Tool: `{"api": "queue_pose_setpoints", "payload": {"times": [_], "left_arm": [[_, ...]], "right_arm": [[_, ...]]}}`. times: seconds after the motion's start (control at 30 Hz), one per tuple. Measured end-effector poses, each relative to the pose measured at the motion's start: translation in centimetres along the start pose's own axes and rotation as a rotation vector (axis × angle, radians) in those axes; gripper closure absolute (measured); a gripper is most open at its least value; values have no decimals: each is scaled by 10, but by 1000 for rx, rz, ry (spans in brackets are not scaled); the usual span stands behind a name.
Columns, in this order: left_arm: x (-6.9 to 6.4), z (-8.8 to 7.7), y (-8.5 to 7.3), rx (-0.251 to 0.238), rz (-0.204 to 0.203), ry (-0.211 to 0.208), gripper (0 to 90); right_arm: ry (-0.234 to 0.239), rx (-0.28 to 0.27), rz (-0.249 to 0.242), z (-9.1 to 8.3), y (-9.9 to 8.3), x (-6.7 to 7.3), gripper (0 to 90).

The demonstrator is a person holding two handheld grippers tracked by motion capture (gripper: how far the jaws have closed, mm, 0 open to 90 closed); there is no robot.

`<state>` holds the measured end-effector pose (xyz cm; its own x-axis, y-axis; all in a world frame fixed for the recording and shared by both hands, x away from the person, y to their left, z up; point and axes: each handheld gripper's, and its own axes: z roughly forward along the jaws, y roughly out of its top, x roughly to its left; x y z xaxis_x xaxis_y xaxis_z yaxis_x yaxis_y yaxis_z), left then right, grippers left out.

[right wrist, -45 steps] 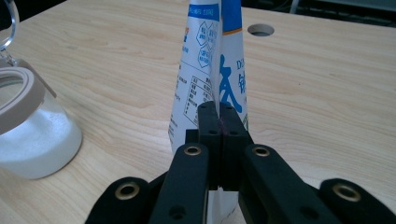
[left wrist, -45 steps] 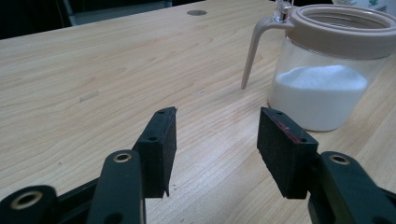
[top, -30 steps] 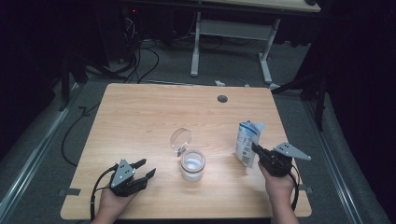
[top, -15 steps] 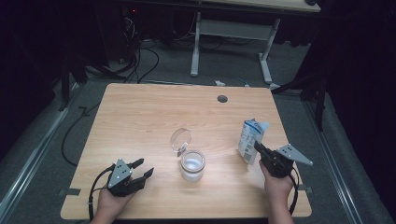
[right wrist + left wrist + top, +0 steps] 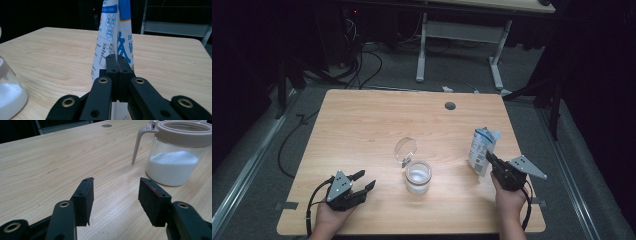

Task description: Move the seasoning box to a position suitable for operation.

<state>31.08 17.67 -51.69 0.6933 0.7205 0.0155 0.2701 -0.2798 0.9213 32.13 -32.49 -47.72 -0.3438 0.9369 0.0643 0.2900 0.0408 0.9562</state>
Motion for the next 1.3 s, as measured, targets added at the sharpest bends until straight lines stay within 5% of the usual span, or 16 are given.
{"api": "queue_pose_setpoints", "payload": {"times": [0.47,1.3], "left_arm": [[-2,1,1,7,0,-13,463],[-2,0,1,2,3,-19,463]], "right_arm": [[-25,7,10,1,-12,-13,900],[-53,6,-20,-6,-18,-6,896]]}}
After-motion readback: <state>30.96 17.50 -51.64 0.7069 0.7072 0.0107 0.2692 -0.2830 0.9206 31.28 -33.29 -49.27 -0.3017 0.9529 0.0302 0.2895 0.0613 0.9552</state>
